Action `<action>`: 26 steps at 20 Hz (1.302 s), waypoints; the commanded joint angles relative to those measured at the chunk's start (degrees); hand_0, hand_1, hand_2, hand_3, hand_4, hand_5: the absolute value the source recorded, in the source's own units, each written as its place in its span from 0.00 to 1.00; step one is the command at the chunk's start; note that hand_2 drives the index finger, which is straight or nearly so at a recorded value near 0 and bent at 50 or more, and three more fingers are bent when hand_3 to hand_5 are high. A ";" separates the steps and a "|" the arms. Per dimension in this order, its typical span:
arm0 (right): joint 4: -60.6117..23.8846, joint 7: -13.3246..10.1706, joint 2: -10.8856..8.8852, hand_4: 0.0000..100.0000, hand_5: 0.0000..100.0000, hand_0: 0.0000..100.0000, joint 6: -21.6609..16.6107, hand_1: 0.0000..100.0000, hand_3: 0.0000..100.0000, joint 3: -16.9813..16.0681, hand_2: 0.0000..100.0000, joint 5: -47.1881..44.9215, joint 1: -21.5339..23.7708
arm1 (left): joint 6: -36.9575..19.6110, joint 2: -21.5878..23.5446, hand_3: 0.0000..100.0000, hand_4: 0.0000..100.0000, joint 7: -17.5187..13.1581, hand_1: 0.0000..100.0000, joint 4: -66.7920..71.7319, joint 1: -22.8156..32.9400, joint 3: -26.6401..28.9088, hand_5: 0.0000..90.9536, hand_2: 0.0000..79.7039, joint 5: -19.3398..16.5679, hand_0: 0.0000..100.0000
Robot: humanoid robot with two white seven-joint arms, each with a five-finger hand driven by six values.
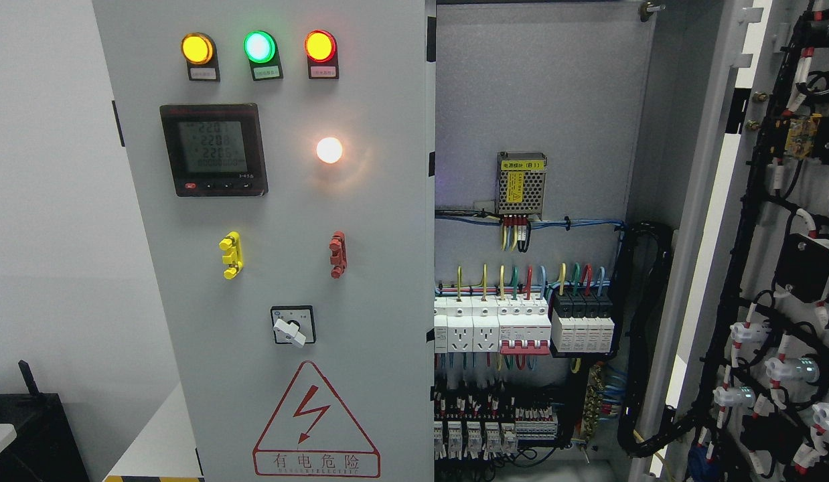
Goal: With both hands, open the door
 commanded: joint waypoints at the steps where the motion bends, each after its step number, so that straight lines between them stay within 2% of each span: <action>1: -14.26 -0.28 0.87 0.00 0.00 0.00 -0.21 0.00 0.00 4.11 0.00 -0.22 1.32 | 0.04 0.44 0.00 0.04 0.00 0.00 -0.01 0.44 -0.01 0.00 0.00 0.00 0.00; 5: -16.29 -0.45 0.87 0.00 0.00 0.00 0.49 0.00 0.00 8.15 0.00 0.48 1.06 | 0.04 0.44 0.00 0.04 0.00 0.00 -0.01 0.44 -0.01 0.00 0.00 0.00 0.00; 7: -18.04 -0.45 0.87 0.00 0.00 0.00 3.99 0.00 0.00 8.95 0.00 0.48 0.97 | 0.04 0.44 0.00 0.04 0.00 0.00 -0.01 0.44 -0.01 0.00 0.00 0.00 0.00; 9: -20.15 -0.63 0.87 0.00 0.00 0.00 7.77 0.00 0.00 8.86 0.00 0.48 0.79 | 0.04 0.44 0.00 0.04 0.00 0.00 -0.01 0.44 -0.01 0.00 0.00 0.00 0.00; 12: -23.66 -1.50 0.96 0.00 0.00 0.00 9.54 0.00 0.00 8.78 0.00 0.48 0.79 | 0.04 0.44 0.00 0.04 0.00 0.00 -0.01 0.44 -0.01 0.00 0.00 0.00 0.00; 16: -28.84 -1.95 1.05 0.00 0.00 0.00 9.90 0.00 0.00 8.60 0.00 0.48 0.79 | 0.04 0.44 0.00 0.04 0.00 0.00 -0.01 0.44 -0.01 0.00 0.00 0.00 0.00; 23: -32.63 -1.95 1.05 0.00 0.00 0.00 10.16 0.00 0.00 8.16 0.00 0.57 -1.23 | 0.04 0.44 0.00 0.04 0.00 0.00 -0.01 0.44 -0.01 0.00 0.00 0.00 0.00; 26: -32.99 -2.03 1.22 0.00 0.00 0.00 12.88 0.00 0.00 7.20 0.00 0.57 -3.51 | 0.04 0.44 0.00 0.04 0.00 0.00 -0.01 0.44 -0.01 0.00 0.00 0.00 0.00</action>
